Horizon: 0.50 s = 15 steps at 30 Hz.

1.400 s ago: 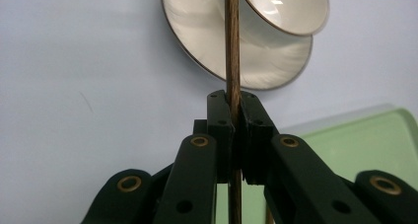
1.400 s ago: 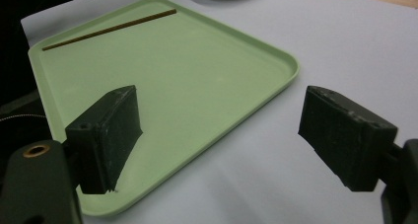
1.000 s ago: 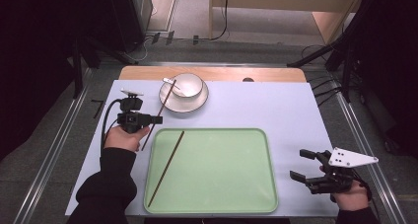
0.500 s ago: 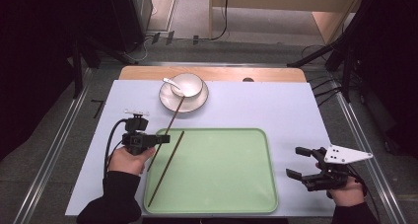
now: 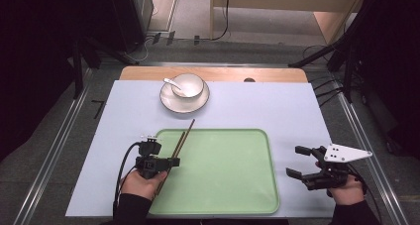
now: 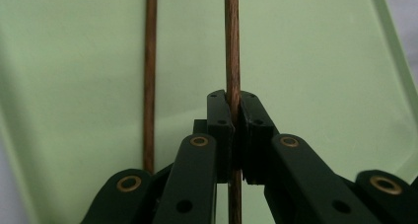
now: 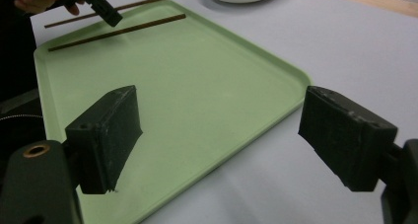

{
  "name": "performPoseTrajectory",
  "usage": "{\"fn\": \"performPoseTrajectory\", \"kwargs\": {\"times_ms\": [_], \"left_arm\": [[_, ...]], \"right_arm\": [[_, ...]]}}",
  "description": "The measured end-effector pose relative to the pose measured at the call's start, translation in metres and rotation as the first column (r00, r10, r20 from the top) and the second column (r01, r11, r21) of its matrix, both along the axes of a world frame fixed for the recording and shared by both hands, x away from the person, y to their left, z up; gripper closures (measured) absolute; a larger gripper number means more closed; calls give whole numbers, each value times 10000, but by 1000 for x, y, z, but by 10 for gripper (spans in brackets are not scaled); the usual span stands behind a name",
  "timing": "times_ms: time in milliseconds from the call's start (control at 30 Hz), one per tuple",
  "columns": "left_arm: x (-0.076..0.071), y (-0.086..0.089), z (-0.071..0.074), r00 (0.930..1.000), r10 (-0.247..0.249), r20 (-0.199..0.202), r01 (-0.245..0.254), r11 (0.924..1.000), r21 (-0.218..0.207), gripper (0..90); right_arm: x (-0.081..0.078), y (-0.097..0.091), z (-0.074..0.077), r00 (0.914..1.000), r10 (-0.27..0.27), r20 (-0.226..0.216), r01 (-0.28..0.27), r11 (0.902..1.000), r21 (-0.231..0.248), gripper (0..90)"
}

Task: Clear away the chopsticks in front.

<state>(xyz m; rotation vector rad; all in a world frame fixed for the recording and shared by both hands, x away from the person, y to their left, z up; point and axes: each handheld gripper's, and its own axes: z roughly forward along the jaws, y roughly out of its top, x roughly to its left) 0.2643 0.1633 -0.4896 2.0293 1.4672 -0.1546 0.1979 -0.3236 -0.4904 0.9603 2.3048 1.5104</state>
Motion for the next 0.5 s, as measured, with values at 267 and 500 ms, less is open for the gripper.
{"fn": "performPoseTrajectory", "kwargs": {"times_ms": [267,500], "left_arm": [[-9,0,-14,9982,289,-519,-265,9985,471,859],[-10,11,-13,9957,819,-439,-781,9936,818,855]], "right_arm": [[0,0,0,10000,25,35,-25,10000,-3,162],[1,0,0,10000,49,14,-49,10000,1,163]]}}
